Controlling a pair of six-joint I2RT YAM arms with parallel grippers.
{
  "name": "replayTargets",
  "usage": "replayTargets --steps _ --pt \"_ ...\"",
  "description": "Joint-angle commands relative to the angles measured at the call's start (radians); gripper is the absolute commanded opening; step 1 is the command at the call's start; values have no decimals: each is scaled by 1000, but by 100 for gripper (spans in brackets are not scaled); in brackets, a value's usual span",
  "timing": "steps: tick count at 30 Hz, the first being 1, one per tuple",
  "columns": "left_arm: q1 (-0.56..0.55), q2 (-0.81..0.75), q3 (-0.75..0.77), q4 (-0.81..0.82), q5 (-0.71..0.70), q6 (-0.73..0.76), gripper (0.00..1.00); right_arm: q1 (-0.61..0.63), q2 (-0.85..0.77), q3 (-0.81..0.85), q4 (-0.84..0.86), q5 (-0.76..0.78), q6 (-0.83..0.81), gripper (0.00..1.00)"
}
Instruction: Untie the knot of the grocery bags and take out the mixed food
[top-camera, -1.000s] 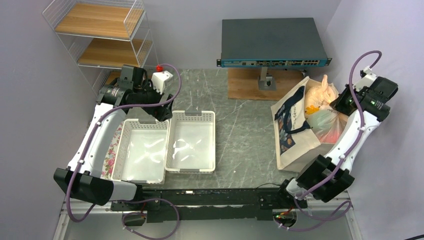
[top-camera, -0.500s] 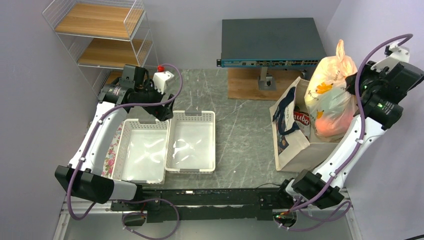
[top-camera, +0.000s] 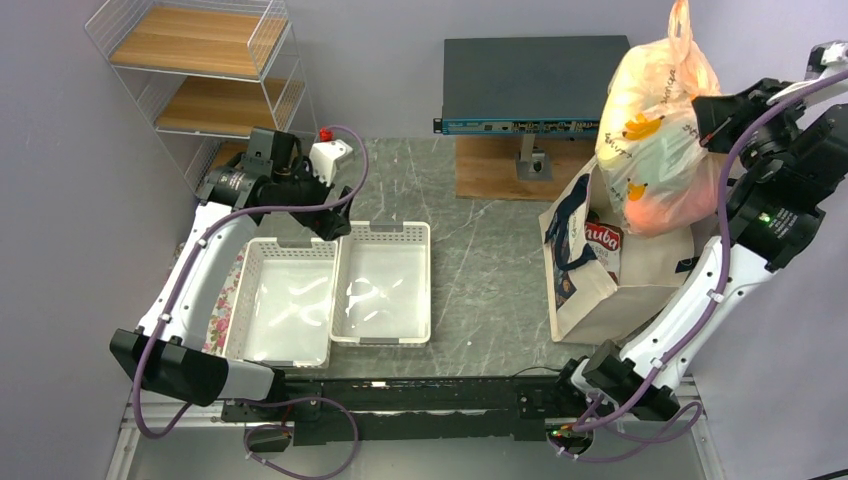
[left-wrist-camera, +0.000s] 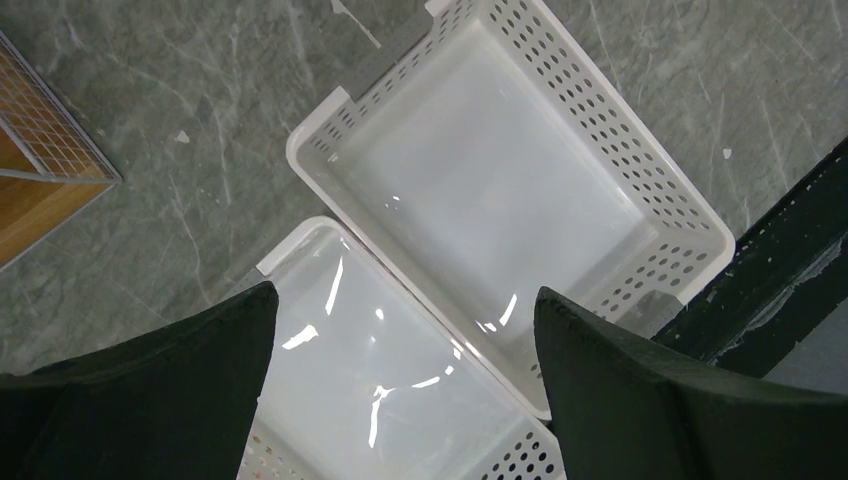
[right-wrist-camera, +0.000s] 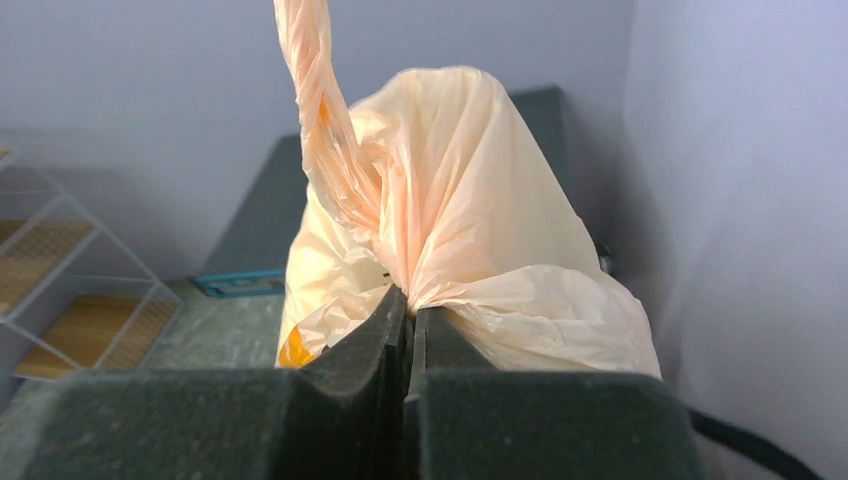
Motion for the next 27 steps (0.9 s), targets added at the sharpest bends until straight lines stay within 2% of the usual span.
replayTargets --steps 1,5,7,9,12,19,22,27 --pt "-3 -4 38 62 20 -26 99 4 -29 84 355 -192 207 0" --pt "-1 -39 -2 146 8 -95 99 68 -19 67 519 -298 416 0" --pt "19 -42 -5 175 24 -158 99 196 -12 67 414 -273 337 0" --pt "71 -43 -8 193 115 -213 99 358 -21 37 292 -207 217 0" --pt "109 -62 -38 225 218 -264 99 487 -63 -135 344 -209 269 0" --pt "113 -119 -132 215 250 -245 99 817 -110 -315 147 -84 40 0" --pt "113 -166 -192 232 243 -195 99 876 -171 -505 87 -16 -45 0" --pt "113 -332 -364 368 196 -122 99 877 -349 -853 98 136 -117 0"
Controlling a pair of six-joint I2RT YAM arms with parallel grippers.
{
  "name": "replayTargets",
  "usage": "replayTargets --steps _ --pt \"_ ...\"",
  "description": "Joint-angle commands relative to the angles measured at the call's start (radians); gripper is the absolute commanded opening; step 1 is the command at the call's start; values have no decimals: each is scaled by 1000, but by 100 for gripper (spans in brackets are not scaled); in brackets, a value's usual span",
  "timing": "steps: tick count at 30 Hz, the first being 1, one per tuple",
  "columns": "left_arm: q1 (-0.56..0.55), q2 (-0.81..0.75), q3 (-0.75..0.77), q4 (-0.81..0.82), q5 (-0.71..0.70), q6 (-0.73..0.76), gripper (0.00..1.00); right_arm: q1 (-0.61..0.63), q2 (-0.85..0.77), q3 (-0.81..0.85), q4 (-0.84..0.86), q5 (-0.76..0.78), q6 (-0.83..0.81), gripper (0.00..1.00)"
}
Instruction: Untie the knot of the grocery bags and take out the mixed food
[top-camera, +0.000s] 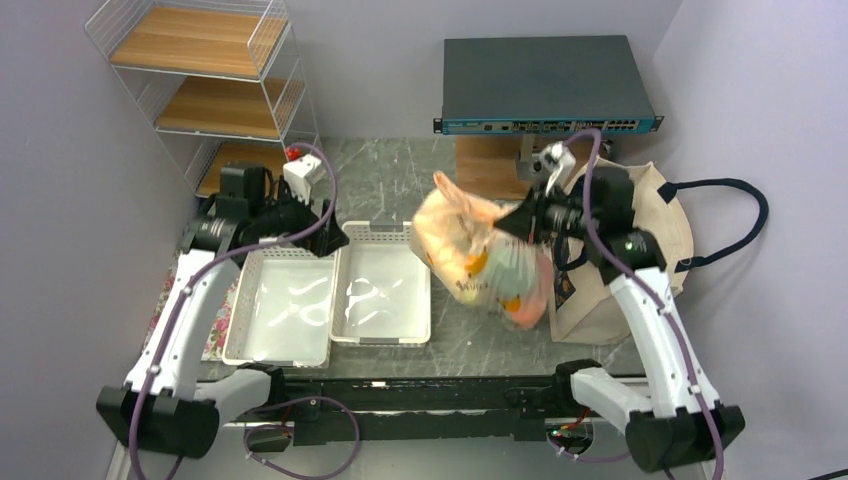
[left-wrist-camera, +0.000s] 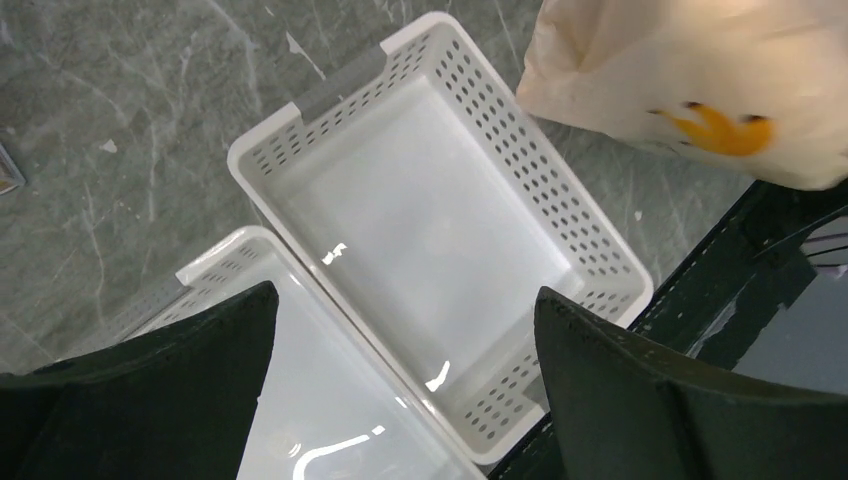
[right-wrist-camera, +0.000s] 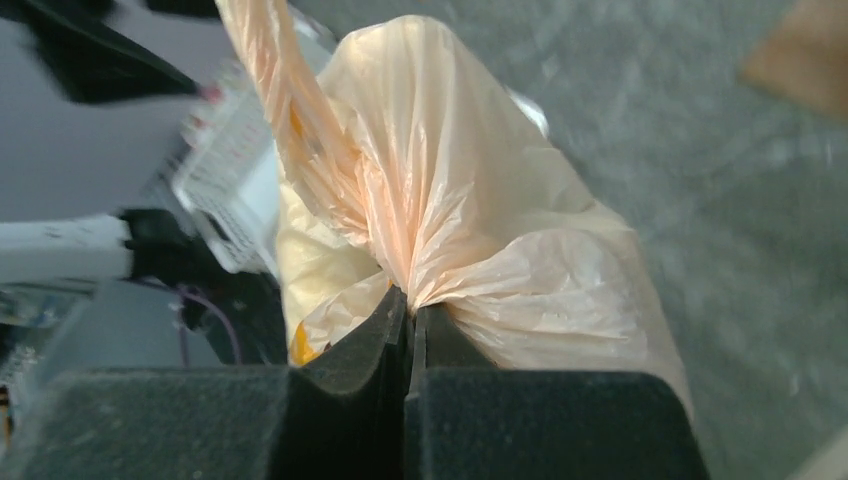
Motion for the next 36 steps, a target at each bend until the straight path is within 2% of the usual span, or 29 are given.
replayTargets --steps 1,6,9,13,16,18,21,23,30,34,36 --pt "0 -142 -85 113 -5 74 99 -7 -155 -206 24 186 -104 0" --pt "0 -161 -100 55 -6 110 99 -74 -217 -377 -34 333 -113 0" --pt "0 -166 -98 48 -18 129 99 -139 -222 -408 -22 433 -188 0" --pt "0 -154 -82 39 -16 166 99 -391 -114 -333 -51 348 -370 0" --pt "-1 -130 -68 35 -18 196 99 -490 -18 -251 -83 278 -526 0" --pt "-1 -108 -52 25 -8 214 99 -507 28 -193 -148 187 -616 0" --pt "-2 -89 -46 35 10 234 99 -481 56 -146 -229 56 -685 0" --pt "-6 -83 -53 50 19 249 99 -413 60 -149 -248 31 -706 0" --pt "-54 -72 -49 50 9 320 99 -66 27 -147 -129 100 -603 0" --pt "-84 -64 -49 58 -10 334 99 -7 95 -64 -129 133 -566 0" --pt "-89 -60 -47 64 -9 333 99 -6 101 -84 -122 151 -586 0"
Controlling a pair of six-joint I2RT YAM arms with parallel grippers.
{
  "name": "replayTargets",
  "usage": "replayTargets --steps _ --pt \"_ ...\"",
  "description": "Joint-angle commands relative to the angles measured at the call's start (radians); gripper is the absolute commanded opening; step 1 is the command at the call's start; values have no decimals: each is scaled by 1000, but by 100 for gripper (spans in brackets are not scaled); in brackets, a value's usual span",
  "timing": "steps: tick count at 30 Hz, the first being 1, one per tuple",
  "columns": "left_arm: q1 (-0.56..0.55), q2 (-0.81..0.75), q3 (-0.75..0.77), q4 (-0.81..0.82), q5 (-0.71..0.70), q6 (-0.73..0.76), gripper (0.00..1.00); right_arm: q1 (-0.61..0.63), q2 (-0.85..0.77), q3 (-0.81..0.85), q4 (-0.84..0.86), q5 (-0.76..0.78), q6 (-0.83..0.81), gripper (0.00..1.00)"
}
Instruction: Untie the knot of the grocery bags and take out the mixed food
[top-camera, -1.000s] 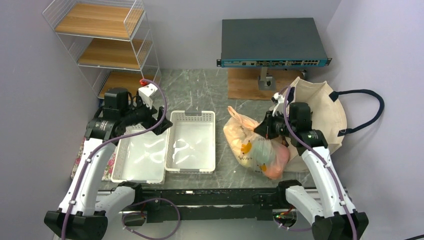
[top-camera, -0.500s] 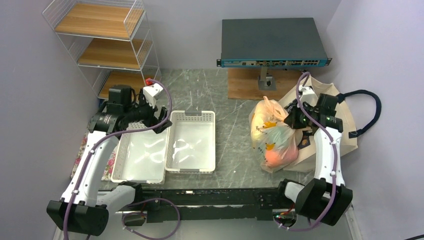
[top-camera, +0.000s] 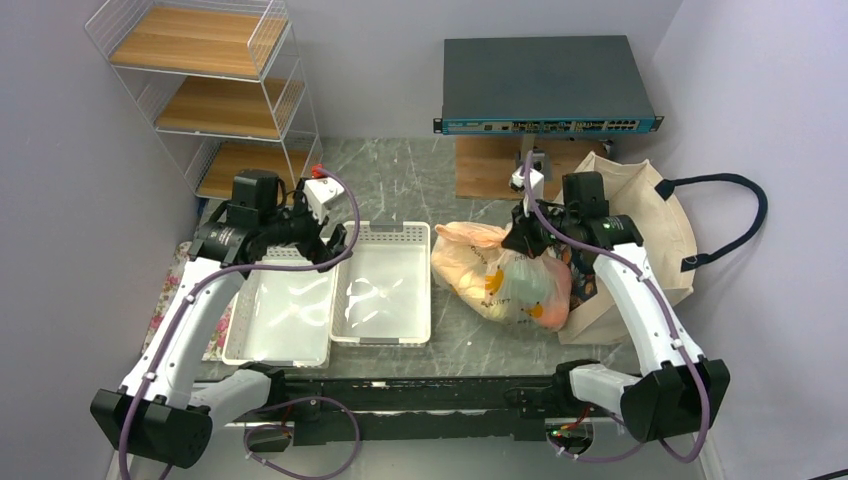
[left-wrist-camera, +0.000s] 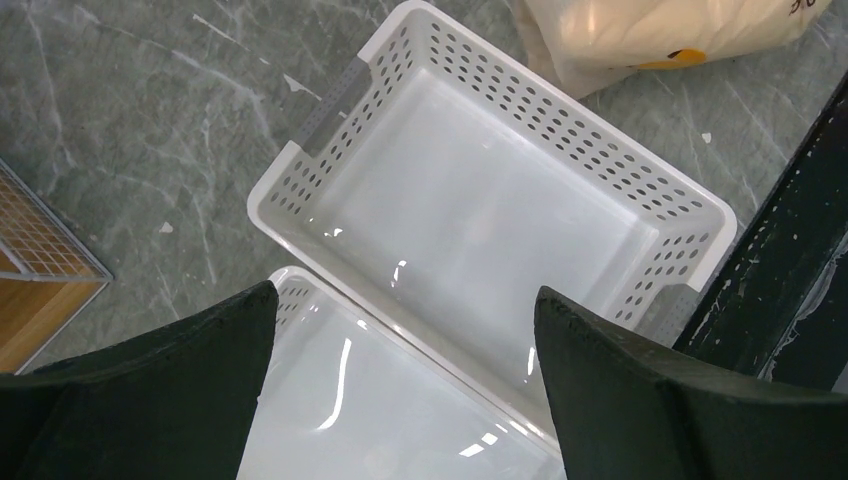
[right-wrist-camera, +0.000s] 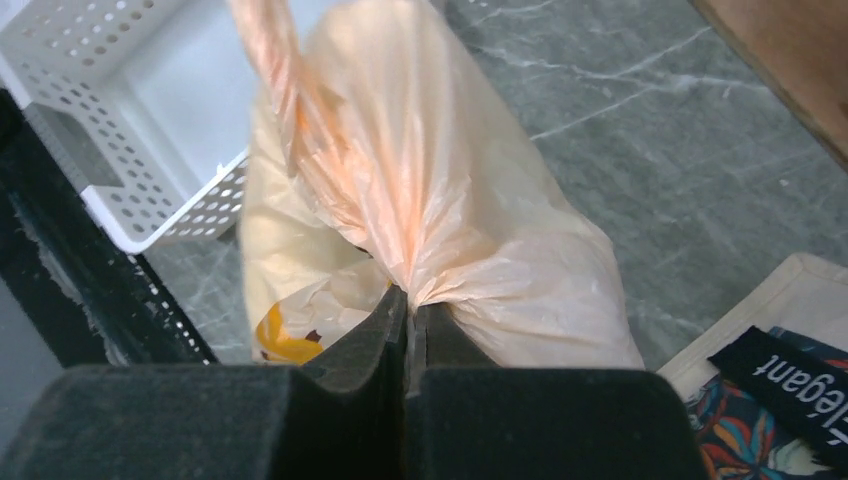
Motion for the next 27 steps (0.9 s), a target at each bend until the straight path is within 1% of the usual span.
replayTargets --steps 1,3,5,7,9,11,13,15,18,21,23,25,27 --pt "-16 9 36 42 4 36 99 1 1 19 100 34 -16 0" --pt "-16 7 31 52 -2 41 99 0 -19 -88 111 88 -76 0" --pt "-15 8 30 54 -9 48 99 -27 -9 -156 68 140 -177 0" --pt "-15 10 29 50 -13 58 99 -161 13 -174 -15 114 -311 0" --pt "-16 12 29 46 -16 66 99 -320 43 -137 -126 92 -479 0" --pt "-16 12 22 48 -17 70 99 -440 91 -63 -242 109 -647 0" --pt "-16 14 13 60 -8 73 99 -524 145 14 -322 119 -785 0" --pt "-17 25 15 66 -4 72 99 -557 181 78 -327 134 -836 0" --pt "-20 47 30 64 7 83 99 -560 229 188 -307 103 -809 0" --pt "-22 59 40 61 12 101 99 -505 270 255 -395 51 -769 0" --pt "-25 60 43 61 13 111 100 -449 243 227 -417 21 -736 0" --pt "-26 58 41 62 19 113 99 -364 185 180 -398 -3 -671 0" --pt "-30 57 40 62 31 115 99 -255 117 145 -340 -24 -567 0"
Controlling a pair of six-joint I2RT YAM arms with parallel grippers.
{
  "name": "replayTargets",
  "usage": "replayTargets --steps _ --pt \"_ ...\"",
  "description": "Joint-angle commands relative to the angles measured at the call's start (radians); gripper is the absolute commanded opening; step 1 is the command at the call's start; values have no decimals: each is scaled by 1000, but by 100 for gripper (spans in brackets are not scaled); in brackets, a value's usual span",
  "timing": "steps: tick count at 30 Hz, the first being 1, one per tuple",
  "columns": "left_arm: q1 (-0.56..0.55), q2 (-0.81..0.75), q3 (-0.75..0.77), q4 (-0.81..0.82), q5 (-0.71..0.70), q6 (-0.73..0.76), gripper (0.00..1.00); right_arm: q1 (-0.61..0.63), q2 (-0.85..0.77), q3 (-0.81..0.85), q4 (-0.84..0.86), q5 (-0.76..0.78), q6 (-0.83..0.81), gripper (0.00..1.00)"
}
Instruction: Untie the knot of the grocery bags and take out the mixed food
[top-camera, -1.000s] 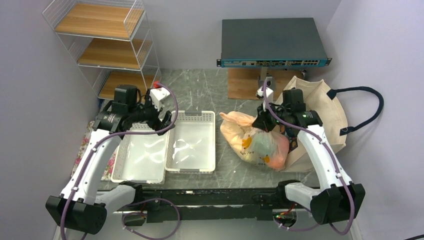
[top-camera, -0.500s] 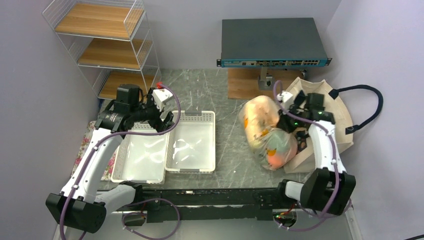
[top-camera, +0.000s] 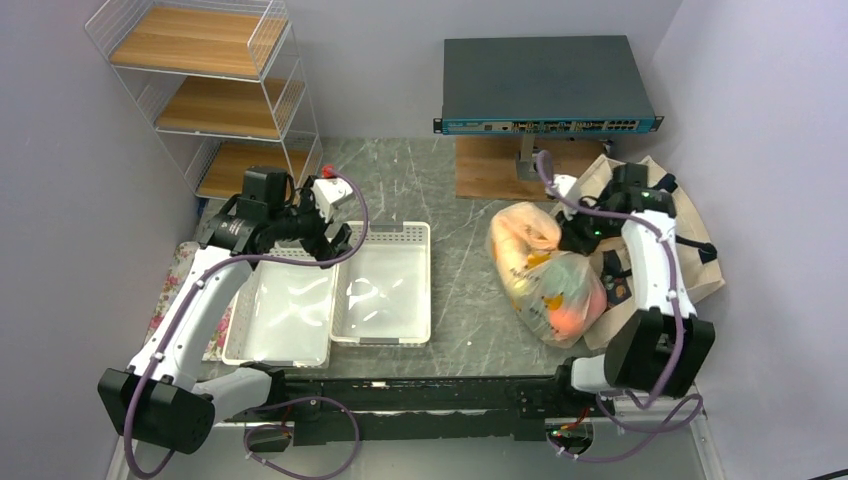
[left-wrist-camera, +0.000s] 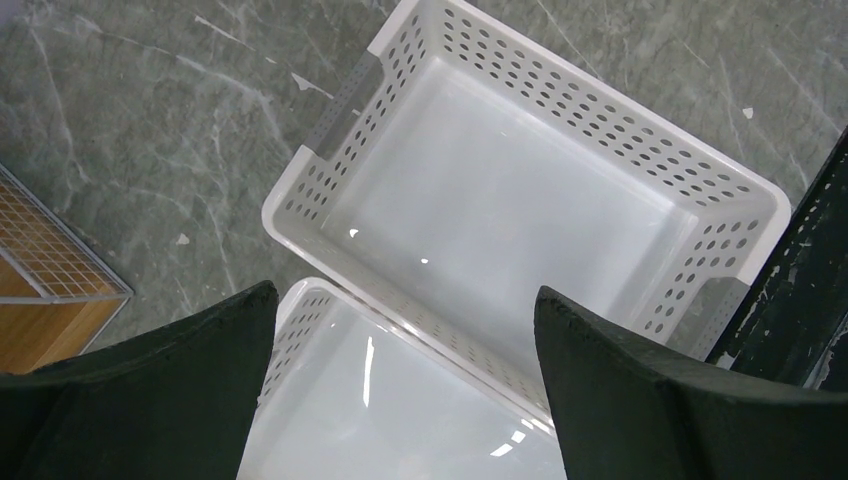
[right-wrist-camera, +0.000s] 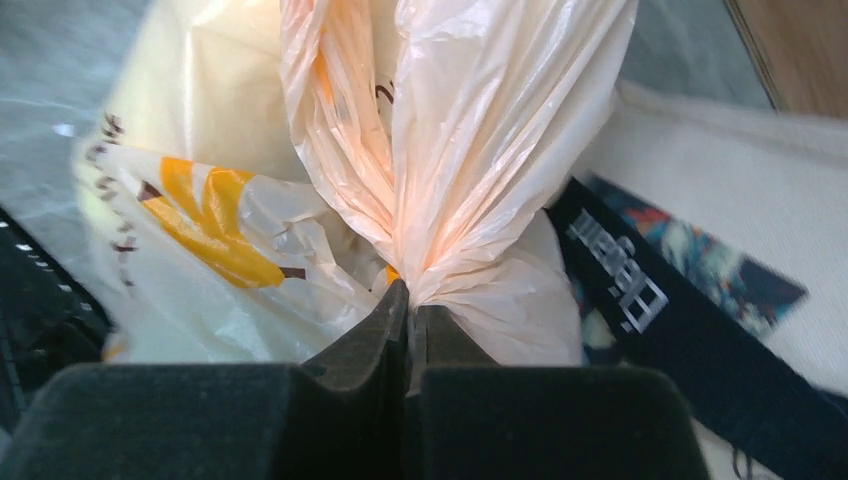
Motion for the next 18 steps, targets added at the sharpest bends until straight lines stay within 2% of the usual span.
replayTargets --steps 1,4,7,9,10,12,13,16,18 --pt "-15 -13 39 37 55 30 99 204 -151 -45 29 -98 156 0" --pt "-50 -10 41 42 57 52 99 356 -176 -47 95 -112 285 0" --pt "-114 -1 31 54 53 89 99 435 -175 -89 86 -127 231 0" --pt "-170 10 9 73 47 126 99 446 -167 -149 78 -121 166 1" --pt "-201 14 -1 88 45 144 99 446 -160 -171 59 -119 131 11" --pt "-263 16 -25 143 46 166 99 446 -149 -187 15 -120 100 41" --pt "-293 15 -38 179 48 172 99 445 -151 -182 -5 -121 109 52" --pt "-406 27 -63 305 41 196 99 430 -222 -152 7 -120 200 72" --pt "-477 62 -47 379 31 197 93 421 -300 -127 57 -101 297 78"
